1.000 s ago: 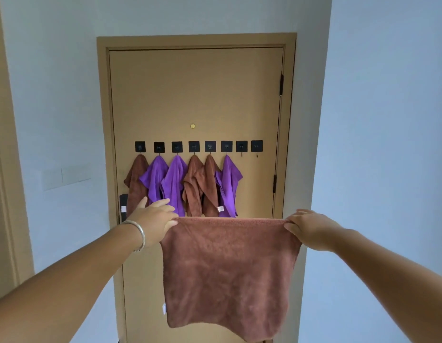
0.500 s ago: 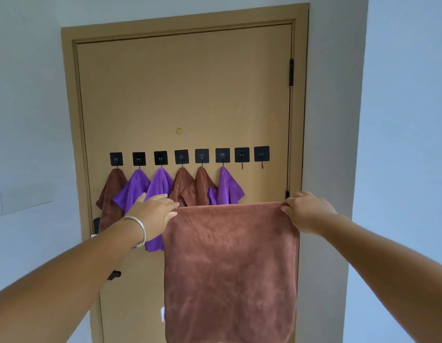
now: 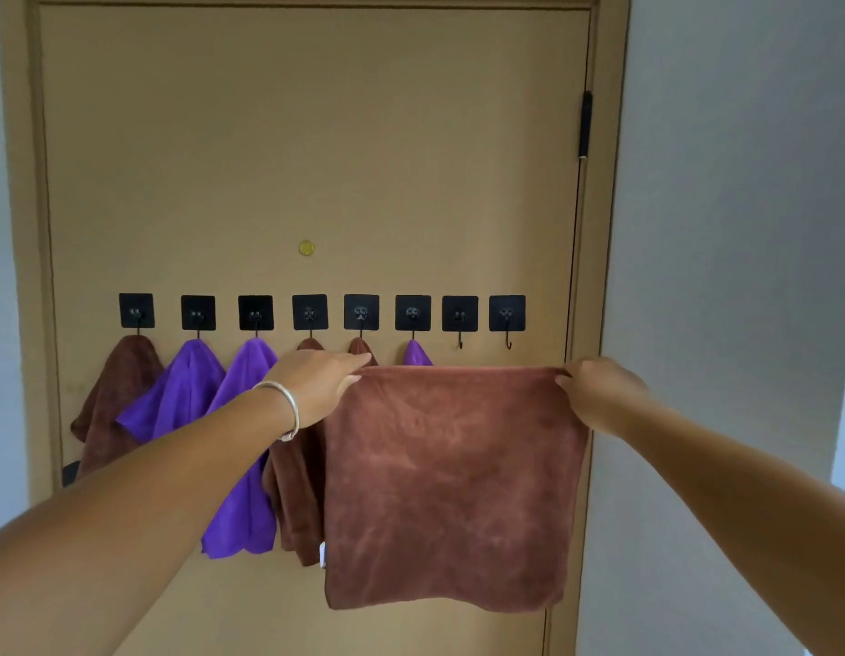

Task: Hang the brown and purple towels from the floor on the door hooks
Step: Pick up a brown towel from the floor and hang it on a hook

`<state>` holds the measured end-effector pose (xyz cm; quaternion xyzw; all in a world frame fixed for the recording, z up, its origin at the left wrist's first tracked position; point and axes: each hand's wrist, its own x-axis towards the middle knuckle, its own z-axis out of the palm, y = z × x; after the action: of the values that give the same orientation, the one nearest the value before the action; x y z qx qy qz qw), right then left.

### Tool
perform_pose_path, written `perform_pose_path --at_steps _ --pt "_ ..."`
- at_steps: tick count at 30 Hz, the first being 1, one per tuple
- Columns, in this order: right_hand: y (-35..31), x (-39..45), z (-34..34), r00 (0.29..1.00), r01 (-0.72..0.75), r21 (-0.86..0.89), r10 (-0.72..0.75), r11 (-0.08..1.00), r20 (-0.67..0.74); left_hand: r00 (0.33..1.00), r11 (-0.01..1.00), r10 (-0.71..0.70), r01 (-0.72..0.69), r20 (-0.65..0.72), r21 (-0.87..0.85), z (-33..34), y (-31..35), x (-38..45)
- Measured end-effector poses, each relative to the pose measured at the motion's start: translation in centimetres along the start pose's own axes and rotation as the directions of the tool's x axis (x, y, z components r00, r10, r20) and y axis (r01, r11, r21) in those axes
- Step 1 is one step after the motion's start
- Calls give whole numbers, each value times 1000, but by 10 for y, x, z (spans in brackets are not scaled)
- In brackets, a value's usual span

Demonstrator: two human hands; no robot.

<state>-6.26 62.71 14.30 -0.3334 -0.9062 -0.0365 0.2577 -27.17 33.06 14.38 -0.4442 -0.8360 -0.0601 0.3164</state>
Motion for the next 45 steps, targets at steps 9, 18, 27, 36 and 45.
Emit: perform_pose_path --at_steps 9,18,27,36,45 --pt "-8 53 23 934 61 242 30 968 -355 865 900 432 -397 -256 178 43 -15 69" --pt "-5 99 30 855 445 -300 -500 844 -139 981 982 176 -168 -83 87 61 -2 123" --pt "-43 146 50 933 324 -350 -359 879 -37 996 945 31 -57 85 322 67 36 166" --pt "-68 139 70 924 338 -375 -381 863 -43 947 919 -181 68 264 388 89 94 193" --pt "-63 115 130 927 373 -11 -372 928 48 857 994 -65 9 511 112 116 114 171"
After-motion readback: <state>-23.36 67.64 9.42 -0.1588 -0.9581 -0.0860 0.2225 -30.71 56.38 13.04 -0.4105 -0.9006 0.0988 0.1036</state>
